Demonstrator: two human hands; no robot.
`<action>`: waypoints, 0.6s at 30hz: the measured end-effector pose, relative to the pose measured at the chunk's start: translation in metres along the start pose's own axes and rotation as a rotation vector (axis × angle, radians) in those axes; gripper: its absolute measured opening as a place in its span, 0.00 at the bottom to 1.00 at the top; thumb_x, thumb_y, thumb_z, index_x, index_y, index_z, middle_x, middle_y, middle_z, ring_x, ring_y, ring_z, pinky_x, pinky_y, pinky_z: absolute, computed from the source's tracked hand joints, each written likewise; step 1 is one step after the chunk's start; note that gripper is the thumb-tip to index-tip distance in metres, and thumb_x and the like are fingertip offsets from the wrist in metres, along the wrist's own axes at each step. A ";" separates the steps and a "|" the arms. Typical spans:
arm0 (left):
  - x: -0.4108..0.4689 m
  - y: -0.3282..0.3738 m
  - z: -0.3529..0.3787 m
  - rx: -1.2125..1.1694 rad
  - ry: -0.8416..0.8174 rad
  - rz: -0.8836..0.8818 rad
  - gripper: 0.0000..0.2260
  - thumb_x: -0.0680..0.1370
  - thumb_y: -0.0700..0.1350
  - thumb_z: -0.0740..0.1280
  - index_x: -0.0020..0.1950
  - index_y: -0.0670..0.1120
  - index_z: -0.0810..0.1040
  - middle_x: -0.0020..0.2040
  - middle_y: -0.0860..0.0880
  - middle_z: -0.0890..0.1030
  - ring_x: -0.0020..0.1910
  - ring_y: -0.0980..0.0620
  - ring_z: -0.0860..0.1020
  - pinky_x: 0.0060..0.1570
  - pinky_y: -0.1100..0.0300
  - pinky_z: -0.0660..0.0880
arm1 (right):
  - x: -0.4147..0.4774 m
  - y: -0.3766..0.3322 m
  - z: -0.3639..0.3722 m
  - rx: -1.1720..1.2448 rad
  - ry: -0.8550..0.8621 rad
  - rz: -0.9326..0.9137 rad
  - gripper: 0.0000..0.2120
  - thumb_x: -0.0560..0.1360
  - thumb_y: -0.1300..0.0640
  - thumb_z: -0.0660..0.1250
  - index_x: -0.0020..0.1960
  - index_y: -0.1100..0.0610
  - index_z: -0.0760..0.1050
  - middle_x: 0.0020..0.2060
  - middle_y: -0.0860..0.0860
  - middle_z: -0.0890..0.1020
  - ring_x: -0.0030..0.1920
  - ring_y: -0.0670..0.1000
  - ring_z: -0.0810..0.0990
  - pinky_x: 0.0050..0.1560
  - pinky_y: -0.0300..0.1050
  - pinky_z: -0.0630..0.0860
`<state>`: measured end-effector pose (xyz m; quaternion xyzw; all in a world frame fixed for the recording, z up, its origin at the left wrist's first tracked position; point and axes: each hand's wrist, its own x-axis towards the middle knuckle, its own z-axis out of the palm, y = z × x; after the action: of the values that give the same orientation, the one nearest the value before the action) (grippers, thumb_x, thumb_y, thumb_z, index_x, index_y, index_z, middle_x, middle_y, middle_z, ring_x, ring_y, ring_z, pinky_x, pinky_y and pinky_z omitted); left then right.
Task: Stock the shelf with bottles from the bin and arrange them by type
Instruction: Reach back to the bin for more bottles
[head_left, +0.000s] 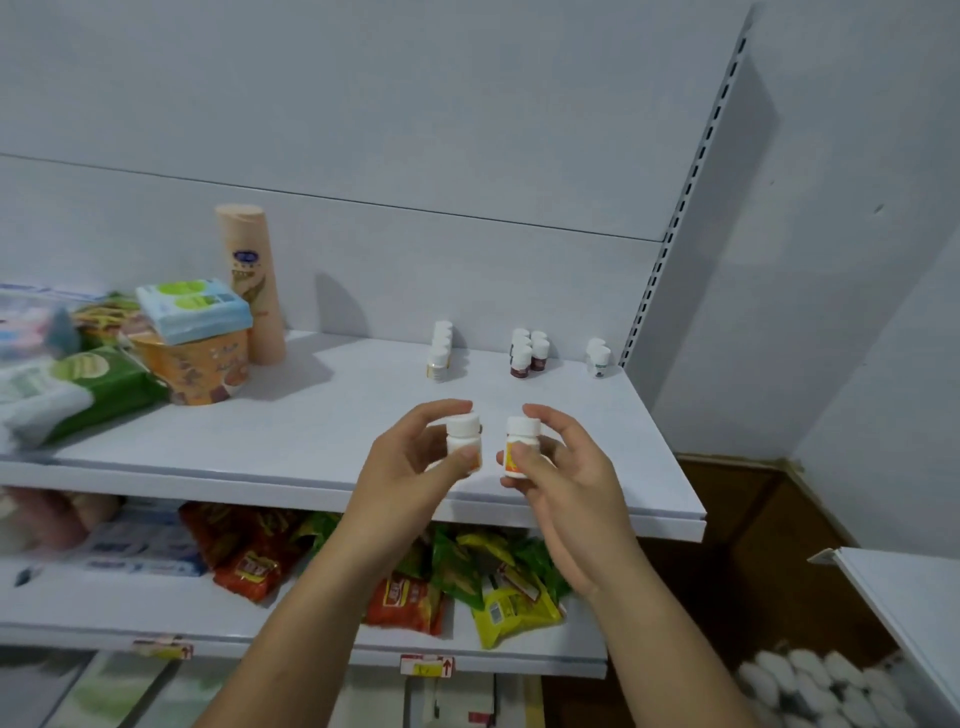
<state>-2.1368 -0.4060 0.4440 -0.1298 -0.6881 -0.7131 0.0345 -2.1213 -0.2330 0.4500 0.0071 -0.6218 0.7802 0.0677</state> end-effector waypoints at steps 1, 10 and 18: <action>0.013 -0.007 -0.002 0.068 0.034 0.024 0.16 0.81 0.41 0.73 0.67 0.55 0.80 0.55 0.51 0.87 0.56 0.52 0.85 0.59 0.56 0.81 | 0.012 0.006 0.002 -0.059 0.007 -0.023 0.16 0.79 0.62 0.72 0.62 0.45 0.81 0.56 0.56 0.85 0.53 0.54 0.85 0.50 0.45 0.82; 0.124 -0.079 -0.010 0.422 0.077 0.036 0.13 0.81 0.44 0.73 0.65 0.53 0.80 0.59 0.58 0.84 0.56 0.60 0.82 0.62 0.56 0.80 | 0.137 0.059 0.011 -0.386 0.171 -0.069 0.18 0.80 0.61 0.69 0.68 0.52 0.76 0.58 0.47 0.83 0.56 0.46 0.82 0.62 0.48 0.80; 0.164 -0.104 -0.024 0.558 0.162 -0.013 0.07 0.79 0.48 0.70 0.57 0.54 0.81 0.52 0.58 0.84 0.52 0.57 0.82 0.51 0.61 0.77 | 0.194 0.093 0.024 -0.575 0.125 -0.058 0.10 0.83 0.53 0.65 0.64 0.53 0.74 0.53 0.48 0.80 0.55 0.51 0.80 0.58 0.47 0.76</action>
<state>-2.3214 -0.4029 0.3804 -0.0532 -0.8534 -0.5047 0.1191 -2.3258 -0.2574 0.3837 -0.0428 -0.8114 0.5688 0.1273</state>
